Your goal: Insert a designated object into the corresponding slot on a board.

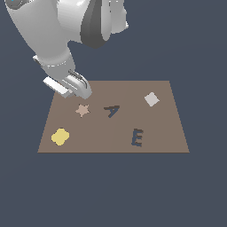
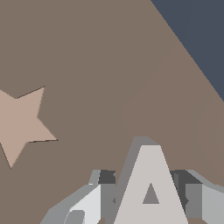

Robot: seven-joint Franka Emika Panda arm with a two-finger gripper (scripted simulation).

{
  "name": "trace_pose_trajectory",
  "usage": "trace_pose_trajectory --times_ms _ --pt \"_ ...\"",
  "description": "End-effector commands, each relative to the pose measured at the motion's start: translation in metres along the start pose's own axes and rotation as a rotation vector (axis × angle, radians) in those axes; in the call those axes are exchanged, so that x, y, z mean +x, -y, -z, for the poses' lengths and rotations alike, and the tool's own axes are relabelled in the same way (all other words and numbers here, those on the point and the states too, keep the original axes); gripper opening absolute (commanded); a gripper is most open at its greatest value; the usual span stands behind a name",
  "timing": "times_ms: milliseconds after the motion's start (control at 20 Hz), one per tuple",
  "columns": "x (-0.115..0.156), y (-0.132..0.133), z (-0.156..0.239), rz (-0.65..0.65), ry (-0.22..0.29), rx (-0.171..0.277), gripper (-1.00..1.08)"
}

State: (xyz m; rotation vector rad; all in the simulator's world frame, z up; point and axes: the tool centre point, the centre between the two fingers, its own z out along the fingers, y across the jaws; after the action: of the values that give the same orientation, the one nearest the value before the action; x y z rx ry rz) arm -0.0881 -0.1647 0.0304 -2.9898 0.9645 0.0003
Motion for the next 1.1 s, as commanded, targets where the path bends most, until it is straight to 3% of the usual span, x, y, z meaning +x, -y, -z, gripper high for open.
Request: trace_pose_trajectory --times_ms 0,550,1050 --pt "0.002 0.001 0.0 0.025 0.0 0.0 -1.0" --pt "0.022 0.011 0.001 0.264 -0.001 0.0 -1.0" --pt "0.048 0.037 0.003 0.664 -0.002 0.0 -1.0"
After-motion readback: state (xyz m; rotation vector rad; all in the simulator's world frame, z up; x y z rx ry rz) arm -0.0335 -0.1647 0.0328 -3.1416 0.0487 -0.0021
